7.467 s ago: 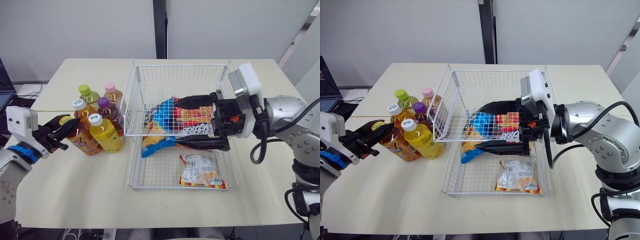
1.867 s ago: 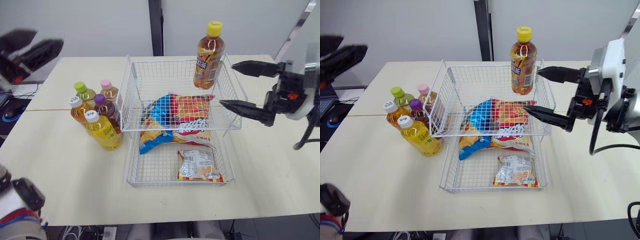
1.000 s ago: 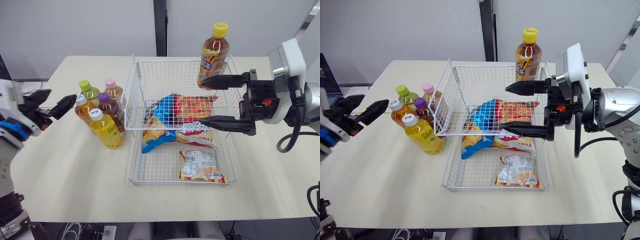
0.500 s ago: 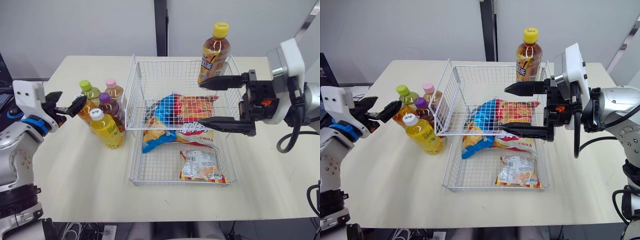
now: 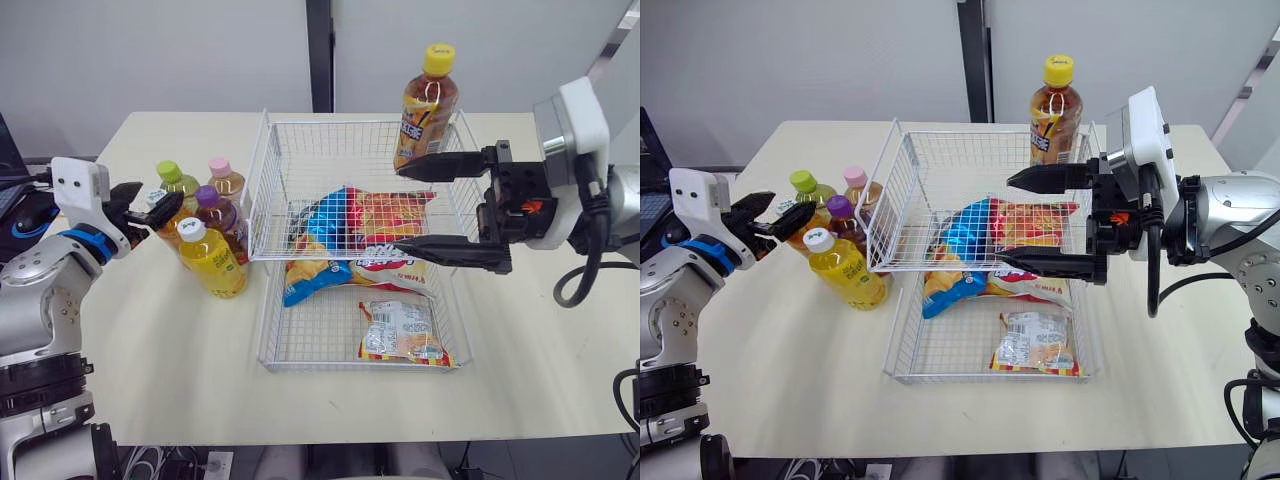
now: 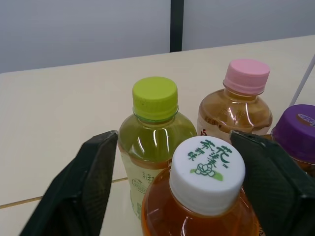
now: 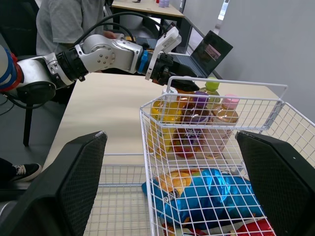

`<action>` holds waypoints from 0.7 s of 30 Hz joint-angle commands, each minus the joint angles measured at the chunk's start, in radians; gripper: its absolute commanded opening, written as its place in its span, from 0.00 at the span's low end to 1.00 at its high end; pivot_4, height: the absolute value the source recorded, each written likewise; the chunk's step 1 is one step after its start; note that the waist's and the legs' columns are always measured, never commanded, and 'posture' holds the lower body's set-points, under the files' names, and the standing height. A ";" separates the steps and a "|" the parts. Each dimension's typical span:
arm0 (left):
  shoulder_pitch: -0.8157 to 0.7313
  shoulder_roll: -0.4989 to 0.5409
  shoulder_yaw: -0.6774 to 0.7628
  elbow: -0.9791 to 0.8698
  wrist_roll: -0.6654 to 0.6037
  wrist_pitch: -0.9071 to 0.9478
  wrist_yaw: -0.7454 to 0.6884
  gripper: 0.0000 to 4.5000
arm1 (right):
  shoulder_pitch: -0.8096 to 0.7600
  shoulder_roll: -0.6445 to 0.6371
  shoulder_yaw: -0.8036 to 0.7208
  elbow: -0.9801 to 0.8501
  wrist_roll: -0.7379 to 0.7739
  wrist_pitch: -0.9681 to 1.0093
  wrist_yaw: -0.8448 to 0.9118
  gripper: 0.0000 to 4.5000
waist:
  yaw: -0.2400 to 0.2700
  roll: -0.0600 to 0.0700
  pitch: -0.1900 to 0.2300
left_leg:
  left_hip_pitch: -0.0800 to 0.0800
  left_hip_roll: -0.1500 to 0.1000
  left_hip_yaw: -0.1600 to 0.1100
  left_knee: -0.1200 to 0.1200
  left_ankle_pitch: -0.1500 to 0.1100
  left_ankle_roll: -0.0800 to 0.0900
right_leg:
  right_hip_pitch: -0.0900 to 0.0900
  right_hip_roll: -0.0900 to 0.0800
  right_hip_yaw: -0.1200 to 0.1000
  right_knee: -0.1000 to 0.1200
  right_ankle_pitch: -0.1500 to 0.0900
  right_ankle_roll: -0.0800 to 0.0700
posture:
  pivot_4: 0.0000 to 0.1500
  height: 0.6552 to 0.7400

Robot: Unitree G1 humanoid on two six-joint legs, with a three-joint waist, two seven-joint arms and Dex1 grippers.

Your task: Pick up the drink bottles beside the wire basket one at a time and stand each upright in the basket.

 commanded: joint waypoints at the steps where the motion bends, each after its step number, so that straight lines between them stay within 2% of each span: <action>1: -0.015 0.019 0.002 -0.014 -0.005 -0.009 -0.004 0.53 | -0.032 0.000 -0.030 -0.015 0.018 -0.006 -0.006 1.00 | 0.000 0.000 0.000 | 0.000 0.000 0.000 0.000 0.000 0.000 | 0.000 0.000 0.000 0.000 0.000 0.000 | 1.00 1.00; 4: -0.008 0.018 0.003 -0.019 -0.007 -0.004 -0.004 0.32 | -0.032 0.001 -0.031 -0.015 0.019 -0.006 -0.008 1.00 | 0.000 0.000 0.000 | 0.000 0.000 0.000 0.000 0.000 0.000 | 0.000 0.000 0.000 0.000 0.000 0.000 | 1.00 1.00; 5: -0.003 0.017 0.008 -0.025 -0.013 0.000 -0.001 0.31 | -0.032 0.002 -0.032 -0.015 0.019 -0.006 -0.009 1.00 | 0.000 0.000 0.000 | 0.000 0.000 0.000 0.000 0.000 0.000 | 0.000 0.000 0.000 0.000 0.000 0.000 | 1.00 1.00; 13: 0.045 0.067 0.108 -0.165 -0.105 0.104 0.005 0.31 | -0.032 0.008 -0.042 -0.017 0.026 -0.005 -0.026 1.00 | -0.003 -0.001 0.000 | 0.000 0.000 0.000 0.000 0.000 0.000 | -0.001 0.000 0.000 0.000 0.000 0.000 | 1.00 1.00; 18: 0.052 0.157 0.200 -0.272 -0.197 0.226 -0.011 0.31 | -0.025 0.005 -0.045 -0.015 0.031 -0.010 -0.029 1.00 | -0.001 -0.003 0.002 | -0.002 0.000 -0.002 0.000 0.000 0.000 | -0.002 0.000 0.000 -0.001 0.000 0.000 | 1.00 1.00; 21: 0.043 0.252 0.243 -0.277 -0.238 0.279 -0.056 0.31 | -0.026 0.007 -0.040 -0.008 0.025 -0.017 -0.024 1.00 | -0.001 -0.003 0.002 | -0.002 0.000 -0.001 -0.001 0.000 0.000 | -0.002 0.000 0.000 -0.002 0.000 0.000 | 1.00 1.00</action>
